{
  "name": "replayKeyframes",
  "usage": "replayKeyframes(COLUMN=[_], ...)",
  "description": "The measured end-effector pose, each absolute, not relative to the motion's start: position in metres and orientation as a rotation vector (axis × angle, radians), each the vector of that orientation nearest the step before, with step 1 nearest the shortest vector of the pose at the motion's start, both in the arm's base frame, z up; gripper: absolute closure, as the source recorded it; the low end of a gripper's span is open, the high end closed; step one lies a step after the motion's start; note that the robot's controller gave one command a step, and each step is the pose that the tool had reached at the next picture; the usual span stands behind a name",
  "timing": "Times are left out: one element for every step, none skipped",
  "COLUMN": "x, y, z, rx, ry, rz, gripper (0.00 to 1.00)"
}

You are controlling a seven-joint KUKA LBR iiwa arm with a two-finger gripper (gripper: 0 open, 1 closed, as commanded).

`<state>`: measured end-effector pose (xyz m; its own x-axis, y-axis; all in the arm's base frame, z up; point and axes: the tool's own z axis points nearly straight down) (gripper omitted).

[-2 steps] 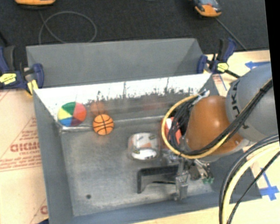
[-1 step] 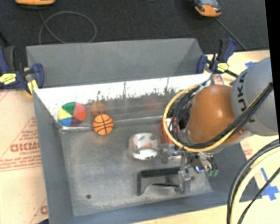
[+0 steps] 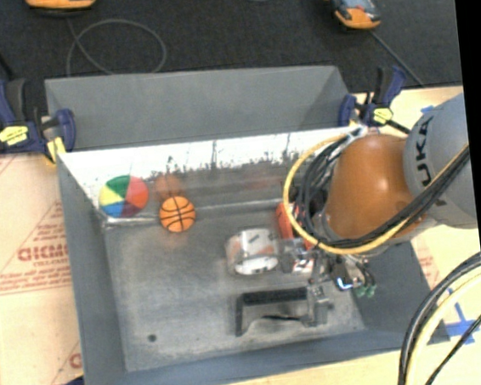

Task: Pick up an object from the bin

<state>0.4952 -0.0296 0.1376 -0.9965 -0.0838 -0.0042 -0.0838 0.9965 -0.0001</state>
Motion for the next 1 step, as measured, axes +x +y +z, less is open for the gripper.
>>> replayKeyframes(x=[0.5018], y=[-0.0202], z=[0.0688], rx=[0.019], ry=[3.14], rz=[0.001], gripper=[0.0])
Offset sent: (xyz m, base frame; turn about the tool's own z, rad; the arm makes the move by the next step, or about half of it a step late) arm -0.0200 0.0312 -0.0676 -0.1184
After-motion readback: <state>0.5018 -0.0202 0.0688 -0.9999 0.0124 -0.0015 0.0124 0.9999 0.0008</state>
